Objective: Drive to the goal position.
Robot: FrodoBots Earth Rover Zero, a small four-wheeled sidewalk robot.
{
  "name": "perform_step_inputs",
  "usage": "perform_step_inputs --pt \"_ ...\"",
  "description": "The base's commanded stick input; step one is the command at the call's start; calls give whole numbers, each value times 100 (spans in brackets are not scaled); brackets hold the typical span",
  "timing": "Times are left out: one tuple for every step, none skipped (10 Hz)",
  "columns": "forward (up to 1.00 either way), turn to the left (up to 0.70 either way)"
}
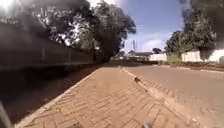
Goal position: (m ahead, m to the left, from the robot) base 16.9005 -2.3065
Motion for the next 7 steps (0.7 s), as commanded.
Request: perform_step_inputs --pt "70 0" --pt "70 0" --pt "70 0" --pt "70 0" --pt "70 0" --pt "70 0" --pt "70 0"
